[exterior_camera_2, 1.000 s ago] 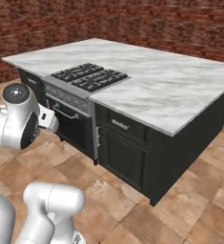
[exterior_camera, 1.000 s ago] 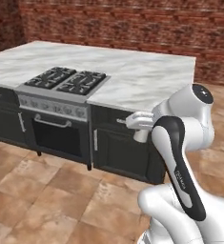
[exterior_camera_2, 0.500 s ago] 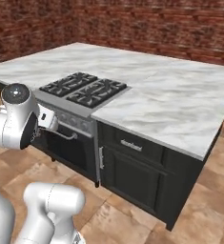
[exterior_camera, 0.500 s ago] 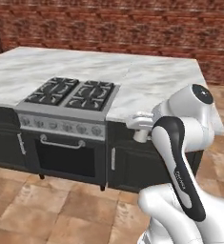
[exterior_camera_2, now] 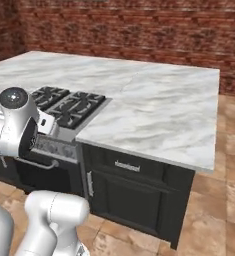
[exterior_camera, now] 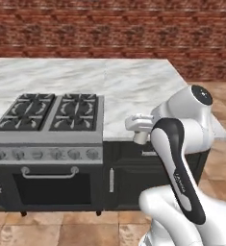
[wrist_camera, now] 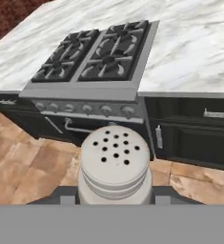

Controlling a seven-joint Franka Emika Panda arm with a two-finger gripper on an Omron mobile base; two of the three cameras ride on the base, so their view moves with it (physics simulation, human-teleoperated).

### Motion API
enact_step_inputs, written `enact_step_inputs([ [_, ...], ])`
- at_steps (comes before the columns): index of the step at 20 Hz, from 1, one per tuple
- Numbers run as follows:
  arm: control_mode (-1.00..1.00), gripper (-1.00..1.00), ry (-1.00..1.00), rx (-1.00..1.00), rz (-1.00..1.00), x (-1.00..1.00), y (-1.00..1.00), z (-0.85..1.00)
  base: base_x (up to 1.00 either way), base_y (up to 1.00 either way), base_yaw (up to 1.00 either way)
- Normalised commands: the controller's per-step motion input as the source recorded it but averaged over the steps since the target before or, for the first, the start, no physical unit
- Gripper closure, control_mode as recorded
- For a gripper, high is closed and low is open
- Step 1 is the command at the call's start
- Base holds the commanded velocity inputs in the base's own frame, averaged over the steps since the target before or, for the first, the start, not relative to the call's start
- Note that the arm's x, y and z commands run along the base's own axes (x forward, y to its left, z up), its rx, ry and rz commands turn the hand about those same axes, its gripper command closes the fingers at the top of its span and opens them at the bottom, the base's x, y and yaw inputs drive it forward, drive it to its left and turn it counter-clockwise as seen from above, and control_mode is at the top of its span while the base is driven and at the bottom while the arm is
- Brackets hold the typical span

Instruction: Collect the paprika, mayonnaise, and shaker from the cabinet and place them next to the stove.

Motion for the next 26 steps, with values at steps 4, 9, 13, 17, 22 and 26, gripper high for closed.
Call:
enact_step_inputs([
  [4, 1.00, 1.00, 0.00, 0.00, 0.00, 0.00, 0.00, 0.00, 0.33, 0.37, -0.55],
  [9, 1.00, 1.00, 0.00, 0.00, 0.00, 0.00, 0.00, 0.00, 0.60, 0.67, -0.45],
  [13, 1.00, 1.00, 0.00, 0.00, 0.00, 0.00, 0.00, 0.00, 0.61, 0.89, -0.29],
  [17, 1.00, 1.00, 0.00, 0.00, 0.00, 0.00, 0.00, 0.00, 0.54, 0.52, -0.08],
  [22, -1.00, 1.00, -0.05, 0.00, 0.07, 0.25, -0.01, 0.00, 0.17, 0.13, 0.00],
  [26, -1.00, 1.00, -0.13, 0.00, 0.36, 0.45, -0.36, -0.02, 0.00, 0.00, 0.00],
])
